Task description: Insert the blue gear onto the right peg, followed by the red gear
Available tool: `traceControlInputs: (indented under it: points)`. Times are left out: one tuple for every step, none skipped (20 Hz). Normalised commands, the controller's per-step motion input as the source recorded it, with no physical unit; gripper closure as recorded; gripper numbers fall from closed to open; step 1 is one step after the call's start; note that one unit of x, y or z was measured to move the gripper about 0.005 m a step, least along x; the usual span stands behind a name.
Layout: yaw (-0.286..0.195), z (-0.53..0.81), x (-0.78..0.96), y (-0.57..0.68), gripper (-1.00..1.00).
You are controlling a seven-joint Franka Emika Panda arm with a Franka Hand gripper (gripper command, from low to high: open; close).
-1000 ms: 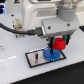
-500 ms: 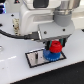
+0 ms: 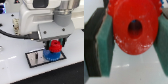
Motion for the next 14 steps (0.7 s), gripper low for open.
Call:
traceControlInputs:
  points:
    - [0.000,0.26,0.02,-0.05,1.00]
    - [0.000,0.23,0.03,-0.08,1.00]
    - [0.000,0.08,0.02,-0.13,1.00]
    - [0.000,0.04,0.07,-0.12,1.00]
    - [0.000,-0.16,0.18,-0.20,1.00]
    - [0.000,-0.13,0.19,-0.18,1.00]
    - [0.000,-0.13,0.20,-0.16,1.00]
    - [0.000,-0.15,0.20,-0.17,1.00]
    - [0.000,-0.15,0.21,-0.17,1.00]
    - [0.000,-0.15,0.22,-0.17,1.00]
    - [0.000,-0.16,0.22,-0.15,1.00]
    - [0.000,-0.16,0.24,-0.12,1.00]
    - [0.000,-0.15,0.26,-0.08,1.00]
    - [0.000,-0.11,0.28,-0.06,1.00]
